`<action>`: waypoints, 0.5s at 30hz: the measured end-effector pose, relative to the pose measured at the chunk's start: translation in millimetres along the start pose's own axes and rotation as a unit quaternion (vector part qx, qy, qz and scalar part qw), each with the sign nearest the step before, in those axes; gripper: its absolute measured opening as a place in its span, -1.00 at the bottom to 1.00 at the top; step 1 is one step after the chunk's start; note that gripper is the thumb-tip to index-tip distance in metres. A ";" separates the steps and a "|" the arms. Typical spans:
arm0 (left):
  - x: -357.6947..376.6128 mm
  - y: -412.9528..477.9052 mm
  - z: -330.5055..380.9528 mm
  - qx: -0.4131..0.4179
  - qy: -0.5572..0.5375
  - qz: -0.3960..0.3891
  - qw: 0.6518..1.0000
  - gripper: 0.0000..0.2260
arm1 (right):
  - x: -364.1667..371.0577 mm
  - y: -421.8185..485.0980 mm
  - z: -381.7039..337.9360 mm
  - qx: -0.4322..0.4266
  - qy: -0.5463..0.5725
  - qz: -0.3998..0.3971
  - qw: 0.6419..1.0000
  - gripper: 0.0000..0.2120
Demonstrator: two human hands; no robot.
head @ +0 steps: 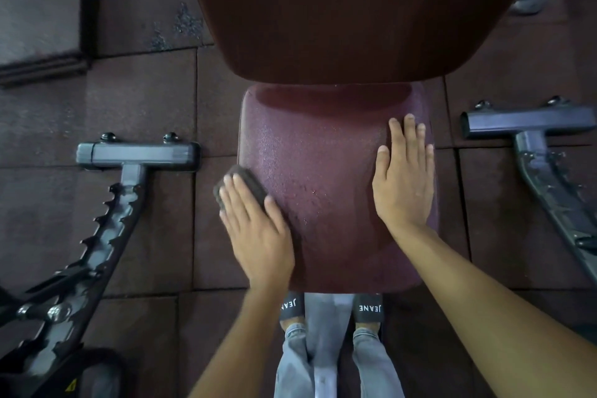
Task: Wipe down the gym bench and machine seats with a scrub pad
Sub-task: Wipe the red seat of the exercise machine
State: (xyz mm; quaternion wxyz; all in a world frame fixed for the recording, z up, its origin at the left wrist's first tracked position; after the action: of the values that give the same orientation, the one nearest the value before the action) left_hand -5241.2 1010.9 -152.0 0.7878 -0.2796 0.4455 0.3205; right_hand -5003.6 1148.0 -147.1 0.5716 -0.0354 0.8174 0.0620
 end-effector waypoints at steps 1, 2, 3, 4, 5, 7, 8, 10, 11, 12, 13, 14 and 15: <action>0.2 -21.4 -11.9 -0.006 0.004 0.000 1.000 -0.46 | -0.3 0.2 -0.3 -0.002 -0.002 0.003 1.000 -0.54; 2.1 -39.8 -20.0 -0.007 0.010 -0.002 1.000 -0.46 | -0.7 0.4 -0.5 -0.004 -0.003 0.005 1.000 -0.54; 4.4 -54.0 -24.0 -0.005 0.020 -0.005 1.000 -0.47 | -1.1 0.4 -1.0 -0.005 -0.004 0.006 1.000 -0.54; 6.9 -63.4 -24.4 -0.002 0.031 -0.007 0.999 -0.47 | -1.2 0.5 -1.4 -0.006 -0.004 0.008 1.000 -0.54; 9.4 -69.1 -21.5 0.004 0.044 -0.010 0.999 -0.47 | -1.4 0.5 -1.3 -0.006 -0.006 0.009 1.000 -0.53; 14.3 -77.3 -6.6 0.041 0.080 -0.019 0.996 -0.48 | -0.6 0.1 -1.1 -0.004 -0.012 0.009 1.000 -0.53; 18.0 -83.2 4.4 0.078 0.100 -0.025 0.992 -0.49 | -0.3 -0.4 -1.3 -0.004 -0.015 0.010 1.000 -0.52; 28.1 -99.0 28.9 0.162 0.122 -0.044 0.978 -0.49 | -0.5 -0.3 -1.5 -0.003 -0.020 0.016 1.000 -0.52; 33.3 -106.8 40.8 0.202 0.126 -0.056 0.970 -0.48 | -0.7 -0.3 -1.2 -0.003 -0.020 0.018 1.000 -0.52; 38.3 -113.0 52.0 0.241 0.131 -0.067 0.959 -0.48 | -1.0 -0.1 -1.0 -0.003 -0.019 0.020 1.000 -0.52; 43.2 -116.5 61.3 0.278 0.140 -0.077 0.947 -0.48 | -1.2 0.0 -0.7 -0.003 -0.017 0.020 1.000 -0.52; 47.6 -116.2 68.8 0.313 0.148 -0.088 0.934 -0.49 | -1.1 -0.2 -0.1 -0.004 -0.014 0.019 1.000 -0.52; 50.5 -111.8 74.1 0.343 0.154 -0.098 0.921 -0.49 | -0.7 0.0 0.6 -0.004 -0.011 0.016 1.000 -0.52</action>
State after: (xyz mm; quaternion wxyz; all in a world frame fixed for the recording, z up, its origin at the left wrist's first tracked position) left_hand -5098.1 1006.3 -146.1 0.7849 -0.0800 0.6141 0.0220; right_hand -5002.7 1148.1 -146.7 0.5792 -0.0242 0.8114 0.0747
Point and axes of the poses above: each hand's wrist, its own y-axis towards the middle knuckle, its own x-axis out of the palm, z = x × y, the point moved 10 cm from there along y, towards the middle knuckle, and after that the axes turned 11 degrees about -x, right-handed, at the moved point
